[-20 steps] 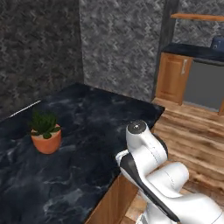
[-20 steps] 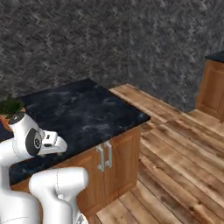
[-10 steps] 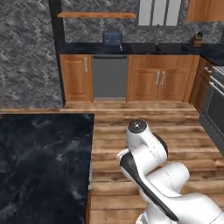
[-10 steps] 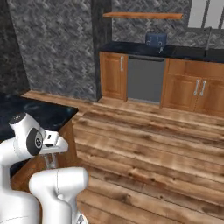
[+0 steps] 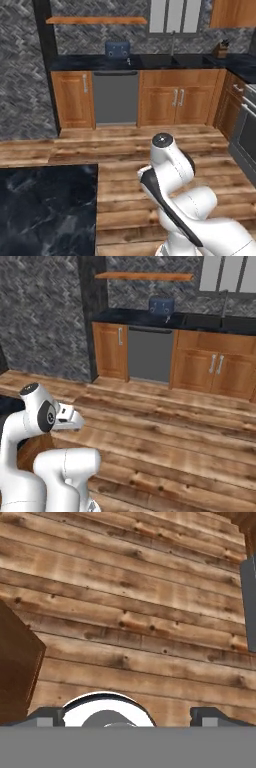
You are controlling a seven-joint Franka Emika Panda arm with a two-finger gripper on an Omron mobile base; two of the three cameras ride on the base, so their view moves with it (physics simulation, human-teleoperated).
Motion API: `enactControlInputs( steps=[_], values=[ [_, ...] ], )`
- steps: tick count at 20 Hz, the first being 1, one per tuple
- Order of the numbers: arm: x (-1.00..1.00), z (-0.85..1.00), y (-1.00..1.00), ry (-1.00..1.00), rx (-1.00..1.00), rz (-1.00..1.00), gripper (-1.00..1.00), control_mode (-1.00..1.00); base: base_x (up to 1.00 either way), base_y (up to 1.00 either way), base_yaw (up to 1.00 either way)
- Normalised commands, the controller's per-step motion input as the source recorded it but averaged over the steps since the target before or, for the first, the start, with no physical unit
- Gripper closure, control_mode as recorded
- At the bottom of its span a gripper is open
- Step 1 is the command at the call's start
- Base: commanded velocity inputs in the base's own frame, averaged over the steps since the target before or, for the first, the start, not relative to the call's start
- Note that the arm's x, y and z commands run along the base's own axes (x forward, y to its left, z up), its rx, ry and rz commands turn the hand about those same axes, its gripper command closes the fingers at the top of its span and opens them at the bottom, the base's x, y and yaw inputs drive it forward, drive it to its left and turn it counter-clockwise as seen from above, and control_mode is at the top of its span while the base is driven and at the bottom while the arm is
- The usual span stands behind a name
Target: Organize the utensils by type. Pick up the wooden spoons from the counter and place them in the open cabinet. Then pick up the metallic utensils from the counter and place them in the open drawer.
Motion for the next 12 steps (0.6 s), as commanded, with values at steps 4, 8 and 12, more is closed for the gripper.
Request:
enactControlInputs(
  steps=[4, 8, 12],
  values=[
    [0.00, 0.00, 0.00, 0.00, 0.00, 0.00, -1.00, 1.00, 1.00, -0.34, 0.00],
    [0.00, 0.00, 0.00, 0.00, 0.00, 0.00, -1.00, 1.00, 1.00, -0.35, 0.00],
    [0.00, 0.00, 0.00, 0.00, 0.00, 0.00, -1.00, 1.00, 1.00, -0.36, 0.00]
  ],
)
